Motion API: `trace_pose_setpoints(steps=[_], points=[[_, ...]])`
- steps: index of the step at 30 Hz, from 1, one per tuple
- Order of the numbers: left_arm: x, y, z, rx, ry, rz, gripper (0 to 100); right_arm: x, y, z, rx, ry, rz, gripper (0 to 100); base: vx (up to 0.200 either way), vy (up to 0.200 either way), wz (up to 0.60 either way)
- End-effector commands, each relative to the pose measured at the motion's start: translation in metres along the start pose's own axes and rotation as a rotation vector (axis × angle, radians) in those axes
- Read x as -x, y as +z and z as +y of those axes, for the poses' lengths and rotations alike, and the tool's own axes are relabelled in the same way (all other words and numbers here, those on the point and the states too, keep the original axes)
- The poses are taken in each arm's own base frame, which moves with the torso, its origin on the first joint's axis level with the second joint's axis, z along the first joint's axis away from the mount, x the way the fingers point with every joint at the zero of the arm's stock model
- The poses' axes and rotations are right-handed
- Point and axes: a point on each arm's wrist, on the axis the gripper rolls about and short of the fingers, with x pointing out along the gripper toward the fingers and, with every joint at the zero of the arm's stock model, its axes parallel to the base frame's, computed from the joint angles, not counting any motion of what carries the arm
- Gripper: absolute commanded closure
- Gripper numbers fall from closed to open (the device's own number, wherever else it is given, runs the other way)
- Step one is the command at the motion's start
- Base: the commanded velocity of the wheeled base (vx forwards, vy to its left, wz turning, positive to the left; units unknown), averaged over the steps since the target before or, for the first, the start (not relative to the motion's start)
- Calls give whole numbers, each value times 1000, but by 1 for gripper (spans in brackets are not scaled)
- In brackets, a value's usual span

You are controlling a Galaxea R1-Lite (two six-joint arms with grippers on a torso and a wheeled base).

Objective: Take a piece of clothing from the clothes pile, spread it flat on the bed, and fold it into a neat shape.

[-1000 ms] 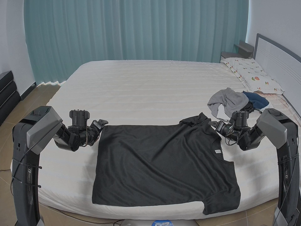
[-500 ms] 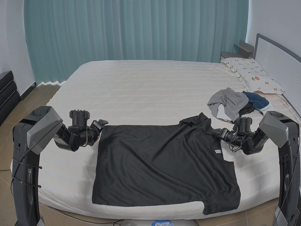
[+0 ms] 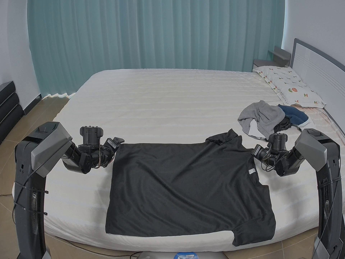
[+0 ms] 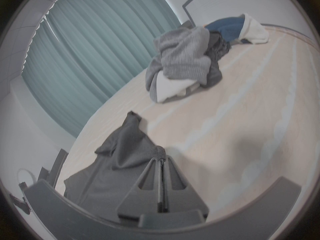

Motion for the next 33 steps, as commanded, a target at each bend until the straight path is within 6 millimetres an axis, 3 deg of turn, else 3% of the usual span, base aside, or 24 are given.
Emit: trace_pose_setpoints(steps=[1,11,12,19,23,26,27,28,33], points=[[-1,-1,1,0,2,2,0,-4,15,4,-3,7,-63,100,0,0,0],[-1,-1,1,1,2,2,0,-9,10,-1,2,-4,-58,100,0,0,0],[-1,-1,1,0,2,2,0,-9,9,-2,6,-7,-54,0,0,0,0],[1,-1,-2,-1,-2,2,0,1,10,0,7,-1,-55,0,0,0,0],[7,-1,-6,-14,4,-11,0,38,20,10,-7,31,-10,0,0,0,0],[30,4,-24,-51,-2,-57,0,68,18,13,-13,49,15,0,0,0,0],[31,4,-25,-52,-4,-56,0,69,18,13,-13,51,15,0,0,0,0],[43,2,-30,-61,-9,-48,0,89,11,12,-35,68,55,0,0,0,0],[46,-3,-36,-68,-18,-40,0,123,2,12,-61,95,115,0,0,0,0]])
